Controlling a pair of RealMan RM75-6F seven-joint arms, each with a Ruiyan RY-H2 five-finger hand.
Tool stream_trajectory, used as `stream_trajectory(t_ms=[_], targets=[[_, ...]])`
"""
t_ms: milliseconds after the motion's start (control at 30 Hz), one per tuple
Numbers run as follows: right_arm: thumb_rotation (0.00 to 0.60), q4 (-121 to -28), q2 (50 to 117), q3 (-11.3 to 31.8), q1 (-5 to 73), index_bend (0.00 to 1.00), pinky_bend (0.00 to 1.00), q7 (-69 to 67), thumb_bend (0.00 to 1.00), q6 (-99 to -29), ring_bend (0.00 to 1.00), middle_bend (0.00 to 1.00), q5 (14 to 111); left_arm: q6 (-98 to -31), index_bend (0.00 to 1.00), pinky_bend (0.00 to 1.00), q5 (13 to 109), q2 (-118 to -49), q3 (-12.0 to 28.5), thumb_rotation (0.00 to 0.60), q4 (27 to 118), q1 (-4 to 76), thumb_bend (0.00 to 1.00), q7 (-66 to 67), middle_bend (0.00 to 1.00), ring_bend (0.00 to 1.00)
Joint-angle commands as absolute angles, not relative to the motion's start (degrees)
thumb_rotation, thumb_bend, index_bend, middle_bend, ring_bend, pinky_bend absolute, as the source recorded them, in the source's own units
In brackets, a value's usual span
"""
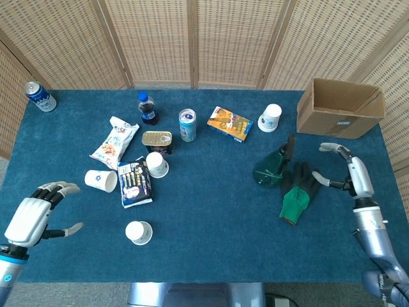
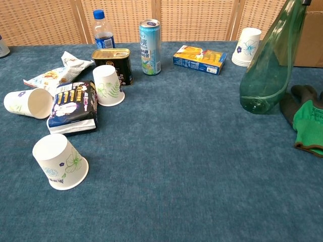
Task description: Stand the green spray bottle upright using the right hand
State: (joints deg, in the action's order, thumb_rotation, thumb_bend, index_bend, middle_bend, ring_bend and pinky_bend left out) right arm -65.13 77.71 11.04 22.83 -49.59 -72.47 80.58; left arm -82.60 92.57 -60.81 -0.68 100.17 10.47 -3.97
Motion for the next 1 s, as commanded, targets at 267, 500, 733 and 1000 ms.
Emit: stream_trajectory(t_ms=[267, 500, 733, 1000], targets=[[0.6, -65.7, 69.6, 7.2, 19.2, 0.54, 0.4, -36.0, 0.24, -71.6, 0.38, 0.5, 81.4, -85.0, 0.27, 0.22, 89.5, -60.3, -1.7, 0.49, 98.2, 6.8, 0.18, -5.3, 0.3, 0.24], [0.6, -69.9, 66.5, 6.1, 17.3, 0.54, 0.4, -18.1, 0.24, -73.1, 0.38, 0.5, 80.7, -85.2, 0.27, 0.22, 86.7, -60.0, -2.6, 0.493, 97.8, 4.4, 0.18, -4.8, 0.29, 0.24], [0.6, -73.8, 65.5, 5.8, 15.9, 0.51, 0.4, -8.3, 0.24, -75.5, 0.38, 0.5, 80.6, -86.4, 0.27, 0.22, 87.0, -59.2, -3.0, 0.493, 97.3, 2.8, 0.18, -6.4, 0.29, 0.24], [0.6, -76.6, 64.9, 5.7, 15.2, 0.5, 0.4, -6.3, 0.23, -75.6, 0.37, 0.5, 80.4, -85.4, 0.28, 0.22, 87.5, -58.9, -3.2, 0.492, 97.3, 2.8, 0.18, -7.2, 0.29, 0.24]])
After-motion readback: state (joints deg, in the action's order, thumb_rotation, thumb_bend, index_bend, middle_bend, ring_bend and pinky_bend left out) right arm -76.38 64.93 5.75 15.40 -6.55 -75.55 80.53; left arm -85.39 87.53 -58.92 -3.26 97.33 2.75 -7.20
